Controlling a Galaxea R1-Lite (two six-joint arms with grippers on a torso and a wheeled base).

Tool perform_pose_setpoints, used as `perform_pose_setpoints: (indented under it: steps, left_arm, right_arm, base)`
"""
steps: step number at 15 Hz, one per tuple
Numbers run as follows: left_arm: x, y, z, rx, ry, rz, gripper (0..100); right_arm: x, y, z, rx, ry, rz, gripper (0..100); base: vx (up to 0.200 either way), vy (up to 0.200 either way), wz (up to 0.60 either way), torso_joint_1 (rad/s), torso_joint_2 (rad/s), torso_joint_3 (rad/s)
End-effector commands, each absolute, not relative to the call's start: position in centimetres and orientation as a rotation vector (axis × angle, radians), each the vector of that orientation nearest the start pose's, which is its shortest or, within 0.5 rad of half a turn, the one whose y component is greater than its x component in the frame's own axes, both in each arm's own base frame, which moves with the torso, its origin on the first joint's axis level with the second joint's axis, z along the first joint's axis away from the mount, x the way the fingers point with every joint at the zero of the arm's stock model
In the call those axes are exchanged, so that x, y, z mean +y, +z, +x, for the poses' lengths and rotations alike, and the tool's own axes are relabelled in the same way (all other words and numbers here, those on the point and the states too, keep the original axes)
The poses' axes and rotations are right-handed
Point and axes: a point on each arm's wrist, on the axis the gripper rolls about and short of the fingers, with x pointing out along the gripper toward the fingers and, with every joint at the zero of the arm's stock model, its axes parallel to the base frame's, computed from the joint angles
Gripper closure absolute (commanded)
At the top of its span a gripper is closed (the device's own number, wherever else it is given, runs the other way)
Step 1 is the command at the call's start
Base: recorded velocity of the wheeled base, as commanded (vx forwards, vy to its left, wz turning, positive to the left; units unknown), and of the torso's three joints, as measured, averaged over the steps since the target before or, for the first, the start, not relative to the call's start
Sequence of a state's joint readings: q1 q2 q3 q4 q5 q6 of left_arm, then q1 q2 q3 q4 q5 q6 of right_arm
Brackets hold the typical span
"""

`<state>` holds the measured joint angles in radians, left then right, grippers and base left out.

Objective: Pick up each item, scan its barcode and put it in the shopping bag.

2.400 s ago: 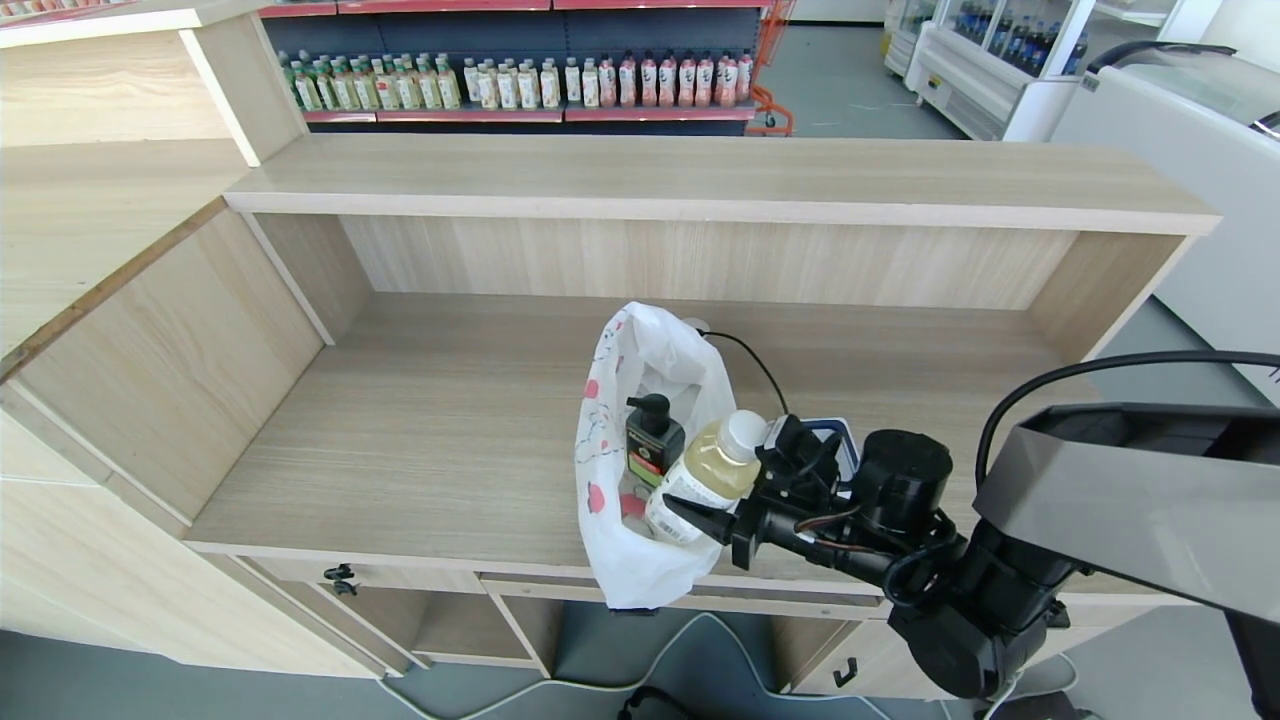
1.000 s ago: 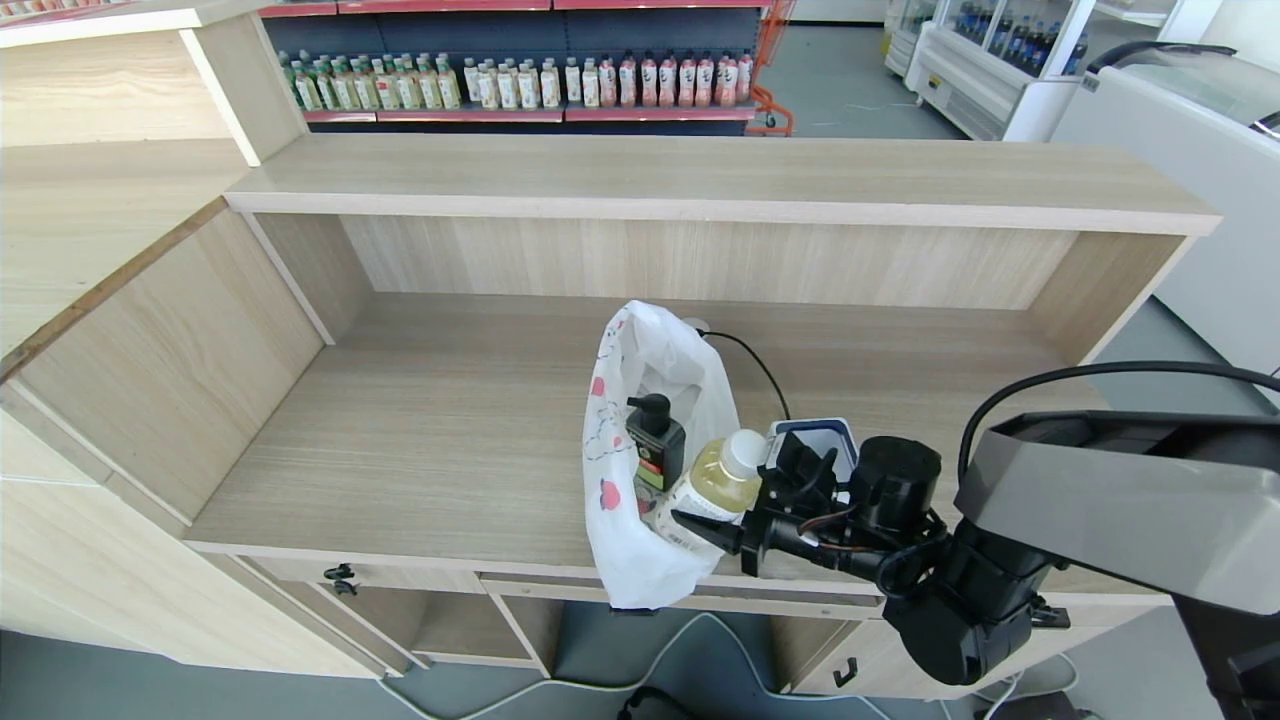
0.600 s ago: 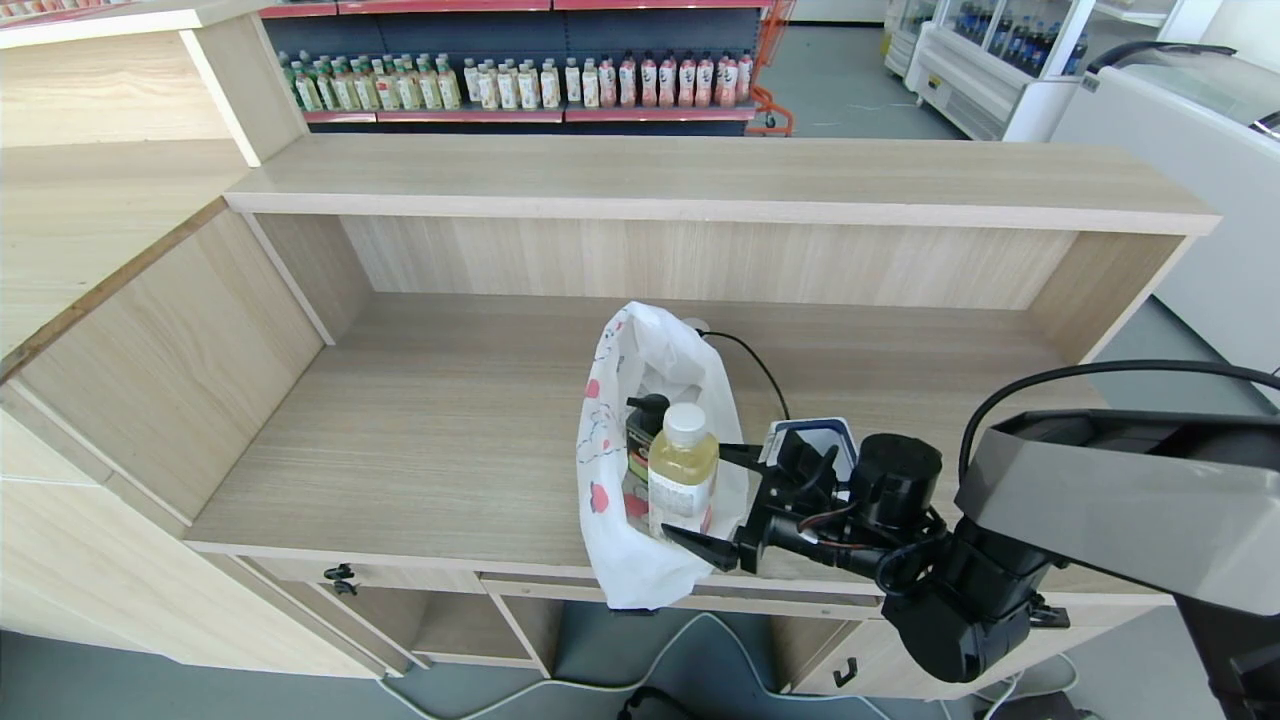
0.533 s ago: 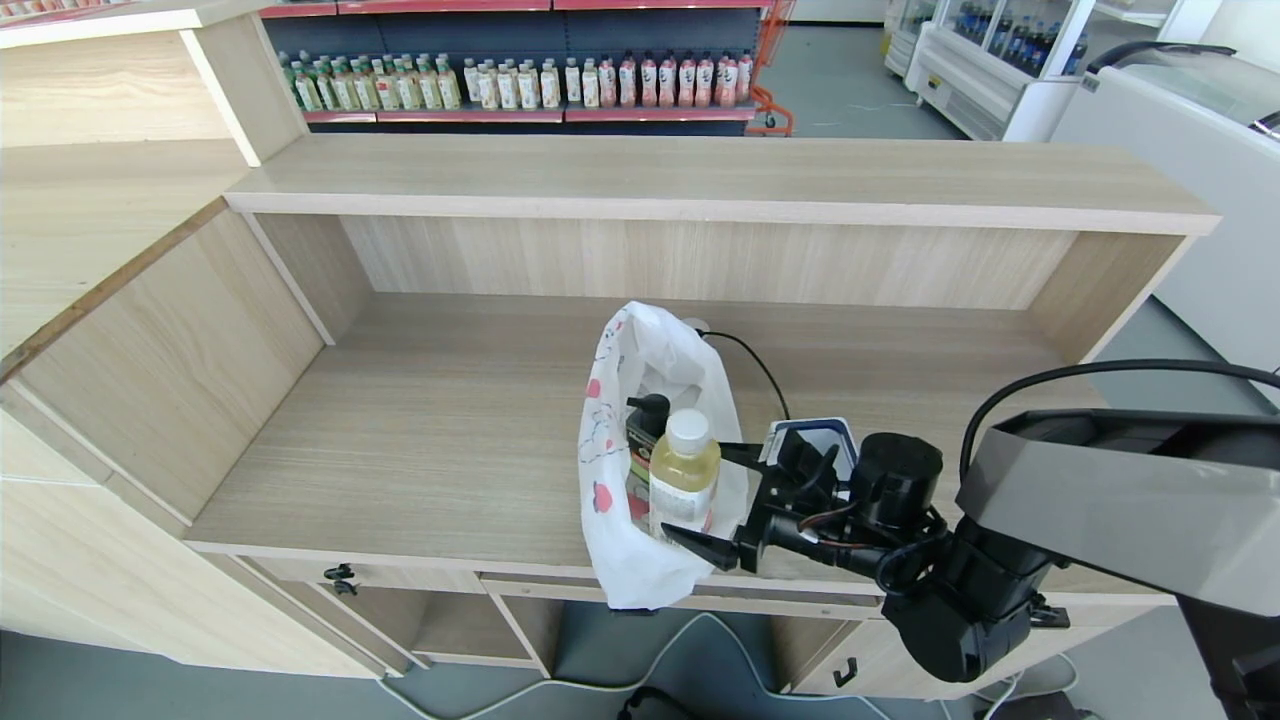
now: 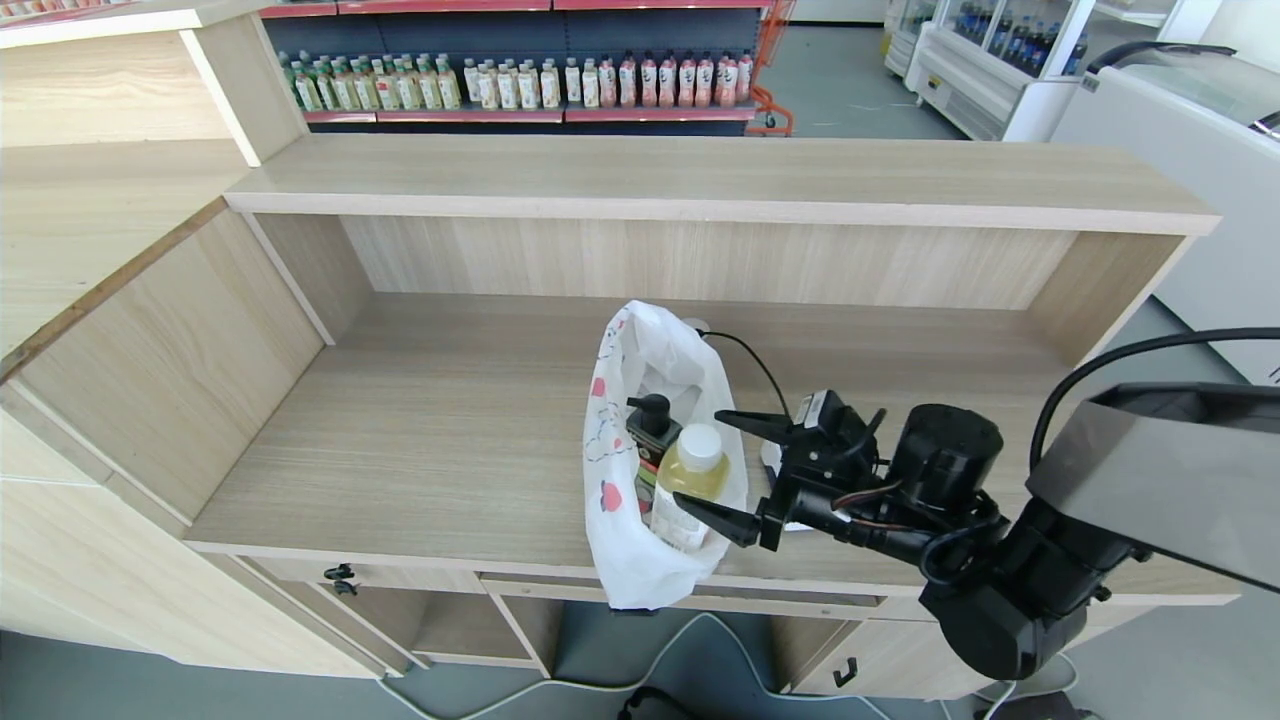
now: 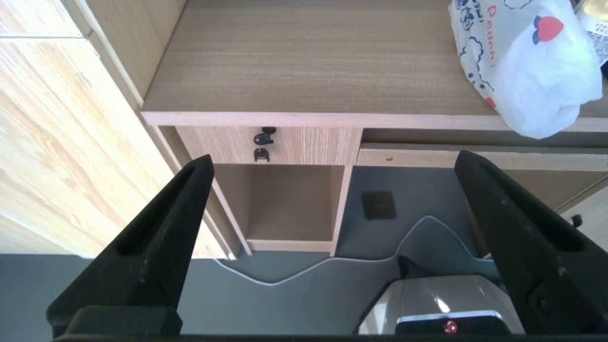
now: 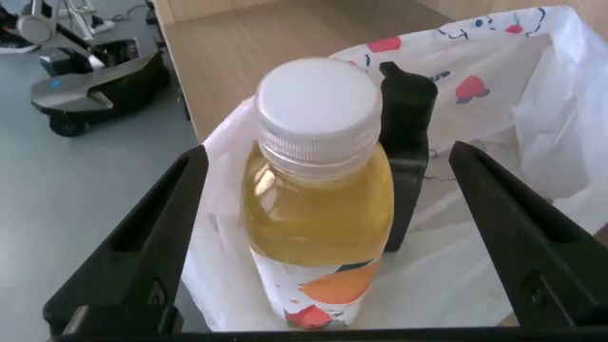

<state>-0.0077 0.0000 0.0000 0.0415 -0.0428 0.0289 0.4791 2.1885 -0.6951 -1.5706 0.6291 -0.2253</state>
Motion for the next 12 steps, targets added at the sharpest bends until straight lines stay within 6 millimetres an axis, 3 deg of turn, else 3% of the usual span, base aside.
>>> perform_pose_setpoints:
  steps: [1,3,6,9,11,12]
  left_arm:
    - [-0.1,7.1,-2.3,0.041,-0.051,0.028,0]
    - [-0.1,7.1,-2.3,0.041,-0.051,0.028,0]
    - [-0.1,7.1,-2.3,0.041,-0.051,0.028,0]
    - [-0.1,7.1,-2.3,0.041,-0.051,0.028,0]
    - [-0.1,7.1,-2.3,0.041,-0.051,0.028,0]
    - [-0.1,7.1,-2.3,0.041,-0.051,0.028,0]
  right_arm:
    - [16.7,11.4,29.4,-0.239,1.089,-0.174,0]
    - [16.4,12.0,28.9,-0.24,1.088,-0.155,0]
    - [15.5,15.1,27.1,-0.294,1.08,-0.146,0]
    - [12.3,18.3,24.8,-0.307,1.007,-0.148,0]
    - [9.2,19.8,23.0,-0.269,0.814,-0.147,0]
    - [6.7,20.3,20.7,-0.19,0.555,-0.14,0]
  base:
    - [0.0,0.0,0.0,0.0,0.0,0.0]
    - [0.0,0.0,0.0,0.0,0.0,0.0]
    - [0.0,0.0,0.0,0.0,0.0,0.0]
    - [0.0,0.0,0.0,0.0,0.0,0.0]
    - [0.0,0.0,0.0,0.0,0.0,0.0]
    - [0.0,0.0,0.0,0.0,0.0,0.0]
